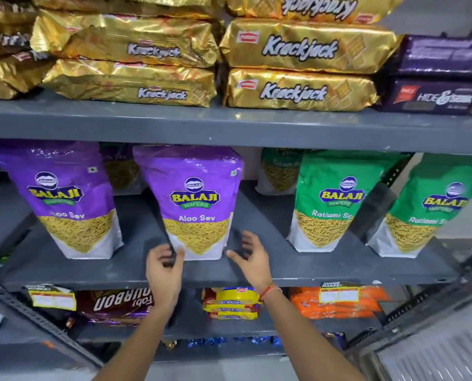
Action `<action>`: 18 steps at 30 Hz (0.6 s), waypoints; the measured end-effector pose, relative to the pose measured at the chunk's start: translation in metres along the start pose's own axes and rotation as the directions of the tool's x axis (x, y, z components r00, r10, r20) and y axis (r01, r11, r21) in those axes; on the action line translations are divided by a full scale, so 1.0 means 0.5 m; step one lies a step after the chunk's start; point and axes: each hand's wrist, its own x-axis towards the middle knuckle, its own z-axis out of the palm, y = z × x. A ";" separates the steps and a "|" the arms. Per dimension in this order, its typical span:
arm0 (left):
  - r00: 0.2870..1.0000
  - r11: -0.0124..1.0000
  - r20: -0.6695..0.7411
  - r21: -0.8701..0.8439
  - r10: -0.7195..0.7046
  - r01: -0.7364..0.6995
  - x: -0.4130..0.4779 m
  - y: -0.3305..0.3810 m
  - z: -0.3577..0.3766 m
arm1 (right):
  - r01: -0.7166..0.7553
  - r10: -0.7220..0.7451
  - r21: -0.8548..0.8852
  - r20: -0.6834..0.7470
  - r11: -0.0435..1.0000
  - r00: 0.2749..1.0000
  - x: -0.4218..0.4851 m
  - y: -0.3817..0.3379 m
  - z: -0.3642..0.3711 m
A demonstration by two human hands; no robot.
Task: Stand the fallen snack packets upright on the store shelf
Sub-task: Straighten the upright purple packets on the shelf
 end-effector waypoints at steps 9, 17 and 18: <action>0.829 0.955 0.532 0.115 0.174 -0.274 -0.125 0.045 0.250 | -0.030 -0.008 -0.054 -0.596 0.998 0.803 -0.031 0.068 -0.300; 0.640 0.984 0.764 0.163 -0.079 -0.073 -0.108 0.089 0.438 | -0.034 0.043 0.048 -0.196 0.998 0.980 0.047 0.076 -0.422; 0.646 0.986 0.760 0.149 -0.069 -0.071 -0.110 0.085 0.446 | -0.032 0.040 0.045 -0.189 0.998 0.981 0.052 0.083 -0.422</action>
